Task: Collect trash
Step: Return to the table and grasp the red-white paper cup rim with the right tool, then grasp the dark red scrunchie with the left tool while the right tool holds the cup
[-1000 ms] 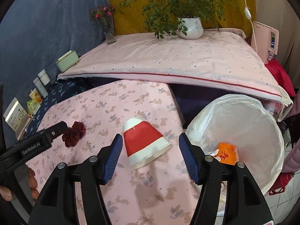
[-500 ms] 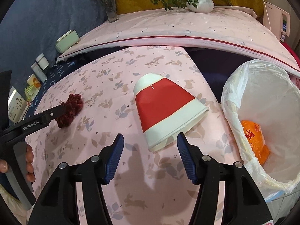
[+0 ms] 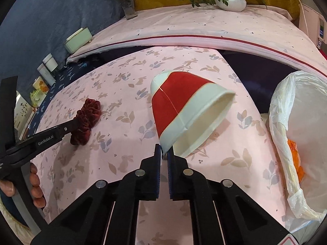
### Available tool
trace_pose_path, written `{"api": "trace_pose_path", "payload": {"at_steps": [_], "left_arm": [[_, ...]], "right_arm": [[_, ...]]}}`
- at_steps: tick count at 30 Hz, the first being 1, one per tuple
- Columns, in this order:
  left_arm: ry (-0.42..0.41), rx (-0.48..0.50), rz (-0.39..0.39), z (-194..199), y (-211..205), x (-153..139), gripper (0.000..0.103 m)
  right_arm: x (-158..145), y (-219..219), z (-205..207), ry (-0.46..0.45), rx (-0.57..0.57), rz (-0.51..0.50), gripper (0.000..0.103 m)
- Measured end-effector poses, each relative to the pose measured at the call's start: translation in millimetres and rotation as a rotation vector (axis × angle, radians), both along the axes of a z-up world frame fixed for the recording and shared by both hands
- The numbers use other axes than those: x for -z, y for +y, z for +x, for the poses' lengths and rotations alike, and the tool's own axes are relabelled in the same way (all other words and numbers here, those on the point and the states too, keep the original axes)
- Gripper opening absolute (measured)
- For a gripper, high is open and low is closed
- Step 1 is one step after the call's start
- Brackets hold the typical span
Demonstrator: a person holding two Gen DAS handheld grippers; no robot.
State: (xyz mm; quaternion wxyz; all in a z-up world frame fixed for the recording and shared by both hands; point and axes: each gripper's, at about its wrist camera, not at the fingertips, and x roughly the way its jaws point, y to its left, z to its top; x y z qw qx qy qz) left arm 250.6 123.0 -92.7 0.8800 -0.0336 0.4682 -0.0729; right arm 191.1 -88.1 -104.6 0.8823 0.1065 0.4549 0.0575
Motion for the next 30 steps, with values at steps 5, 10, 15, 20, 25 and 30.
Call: {"api": "trace_pose_path", "payload": {"at_steps": [5, 10, 15, 20, 25, 30], "left_arm": [[-0.031, 0.019, -0.02, -10.7, -11.8, -19.5, 0.002], [-0.064, 0.041, -0.045, -21.8, -32.7, -42.4, 0.002], [-0.101, 0.07, -0.073, -36.6, -62.9, -69.4, 0.002], [-0.133, 0.119, -0.11, -54.6, -101.8, -94.2, 0.002], [-0.151, 0.178, -0.135, -70.0, -143.4, -111.5, 0.002], [-0.17, 0.251, -0.145, -86.6, -185.0, -123.4, 0.002]], "right_arm": [[-15.0, 0.8, -6.0, -0.04, -0.012, 0.006, 0.004], [-41.5, -6.2, -13.2, -0.093, -0.015, 0.013, 0.004], [-72.4, -21.3, -23.9, -0.149, -0.008, -0.002, 0.004], [-101.7, -50.1, -36.9, -0.206, 0.026, -0.014, 0.004], [-121.8, -87.1, -53.5, -0.246, 0.077, -0.031, 0.004], [-131.4, -127.1, -70.0, -0.262, 0.139, -0.043, 0.004]]}}
